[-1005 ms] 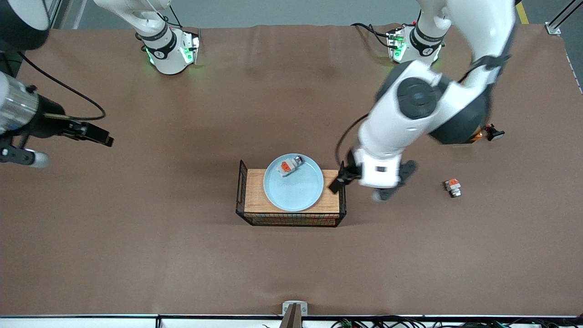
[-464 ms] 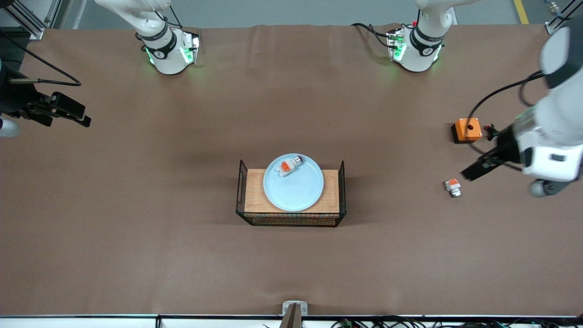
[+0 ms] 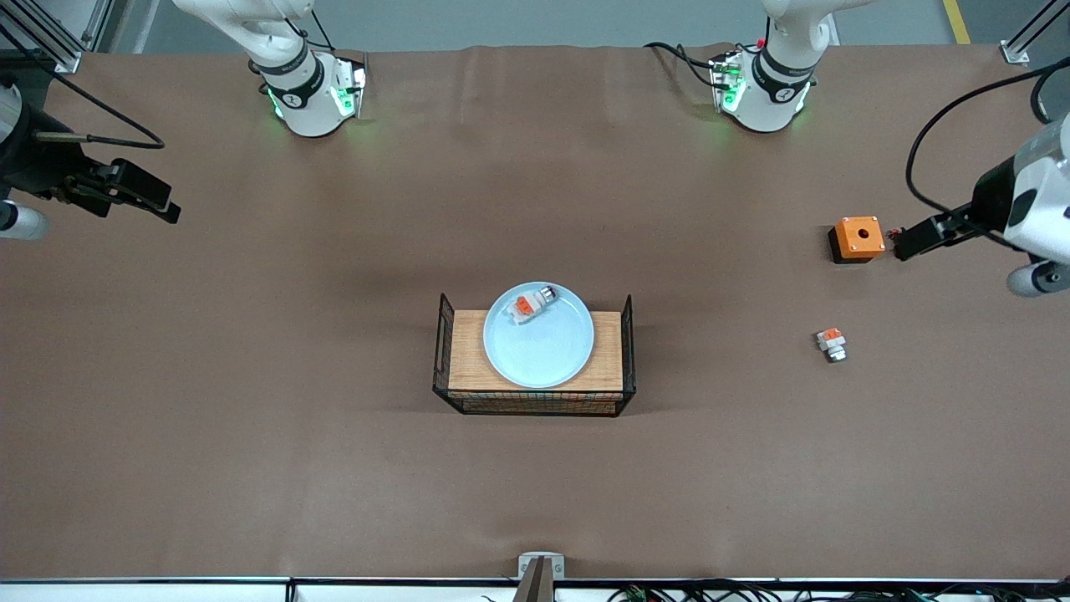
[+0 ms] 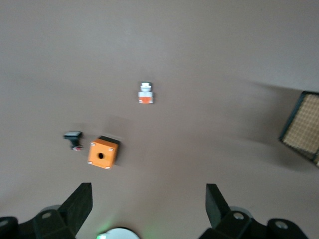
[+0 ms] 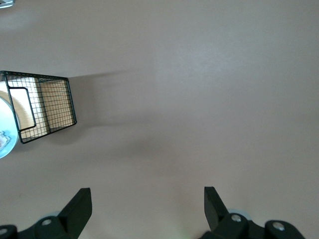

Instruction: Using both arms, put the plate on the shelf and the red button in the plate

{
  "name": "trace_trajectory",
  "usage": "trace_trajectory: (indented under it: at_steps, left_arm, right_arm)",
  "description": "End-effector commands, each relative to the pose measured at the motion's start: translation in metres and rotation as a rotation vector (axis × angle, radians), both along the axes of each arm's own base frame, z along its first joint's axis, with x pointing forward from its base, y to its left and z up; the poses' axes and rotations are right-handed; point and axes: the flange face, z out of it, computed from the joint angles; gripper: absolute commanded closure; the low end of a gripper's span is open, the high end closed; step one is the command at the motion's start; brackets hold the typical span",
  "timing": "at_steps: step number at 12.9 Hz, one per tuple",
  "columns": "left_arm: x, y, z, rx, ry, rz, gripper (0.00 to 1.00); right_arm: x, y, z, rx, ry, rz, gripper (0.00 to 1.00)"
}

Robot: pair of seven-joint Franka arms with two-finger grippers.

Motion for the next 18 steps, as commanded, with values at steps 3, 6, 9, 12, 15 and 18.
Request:
trace_trajectory:
  at_steps: [3,6,9,12,15,18]
  left_arm:
    - [-0.039,0.032,0.007,-0.045,0.031,-0.079,0.00]
    - [-0.042,0.035,0.004,-0.085,0.040,-0.103,0.00]
    - [-0.049,0.035,0.005,-0.086,0.043,-0.115,0.00]
    - [-0.063,0.028,0.004,-0.082,0.012,-0.165,0.00]
    - [-0.101,0.023,-0.007,-0.061,-0.059,-0.175,0.00]
    - [-0.097,0.019,-0.004,-0.062,-0.050,-0.187,0.00]
  right_arm:
    - [-0.006,-0.032,0.006,-0.050,-0.015,0.094,0.01]
    - [-0.005,-0.046,0.008,-0.056,-0.019,0.081,0.00]
    - [-0.004,-0.067,0.005,-0.035,-0.014,0.073,0.00]
    - [-0.003,-0.068,0.004,-0.034,-0.013,0.130,0.00]
    - [-0.003,-0.068,0.005,-0.041,-0.016,0.133,0.00]
    - [-0.003,-0.057,0.004,-0.051,-0.015,0.148,0.00]
